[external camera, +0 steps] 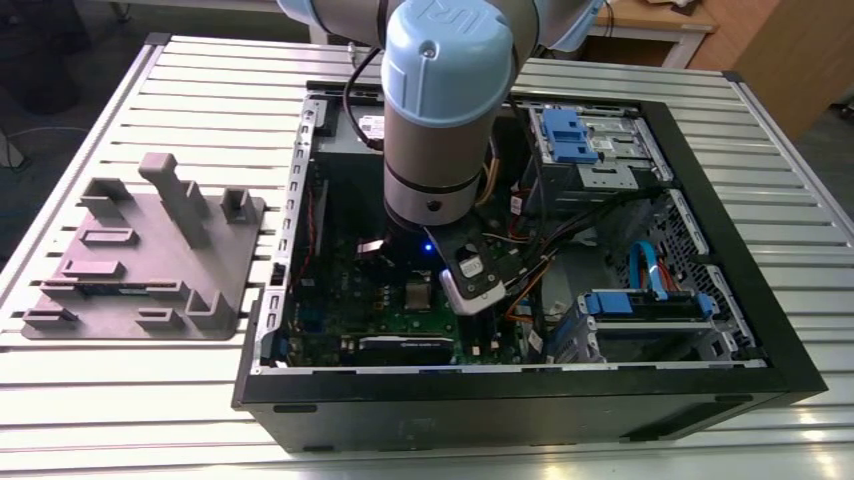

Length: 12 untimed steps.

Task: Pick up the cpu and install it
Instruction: 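Place the cpu into insertion slot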

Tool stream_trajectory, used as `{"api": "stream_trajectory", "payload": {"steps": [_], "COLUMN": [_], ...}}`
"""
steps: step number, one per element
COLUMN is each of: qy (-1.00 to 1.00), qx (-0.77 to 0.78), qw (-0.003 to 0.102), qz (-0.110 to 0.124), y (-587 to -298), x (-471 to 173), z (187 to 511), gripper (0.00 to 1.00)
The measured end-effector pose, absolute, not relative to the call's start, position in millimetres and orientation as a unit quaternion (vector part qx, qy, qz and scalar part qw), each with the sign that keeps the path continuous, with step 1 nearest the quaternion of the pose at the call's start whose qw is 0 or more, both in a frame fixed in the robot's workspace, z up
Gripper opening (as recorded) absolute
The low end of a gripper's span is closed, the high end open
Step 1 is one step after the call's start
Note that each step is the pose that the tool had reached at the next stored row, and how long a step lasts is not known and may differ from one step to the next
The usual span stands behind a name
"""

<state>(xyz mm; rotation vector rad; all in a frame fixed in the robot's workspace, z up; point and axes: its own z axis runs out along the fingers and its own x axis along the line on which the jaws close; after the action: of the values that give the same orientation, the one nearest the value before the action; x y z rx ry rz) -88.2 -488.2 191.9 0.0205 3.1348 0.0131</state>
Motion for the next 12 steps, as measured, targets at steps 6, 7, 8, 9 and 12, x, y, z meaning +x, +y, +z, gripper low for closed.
{"api": "stream_trajectory", "payload": {"steps": [6,7,8,9,12], "qy": [1.0,1.0,1.0,1.0,1.0], "qx": [0.007,0.007,0.007,0.007,0.007], "qw": [0.003,0.003,0.003,0.003,0.004], "qz": [0.004,0.004,0.004,0.004,0.004], "y": [-488.3,-488.3,-488.4,-488.4,-488.4], "x": [-88.2,-88.2,-88.2,-88.3,-88.2], "z": [191.6,191.6,191.6,191.6,191.4], "gripper": [0.39,0.39,0.39,0.39,0.4]}}
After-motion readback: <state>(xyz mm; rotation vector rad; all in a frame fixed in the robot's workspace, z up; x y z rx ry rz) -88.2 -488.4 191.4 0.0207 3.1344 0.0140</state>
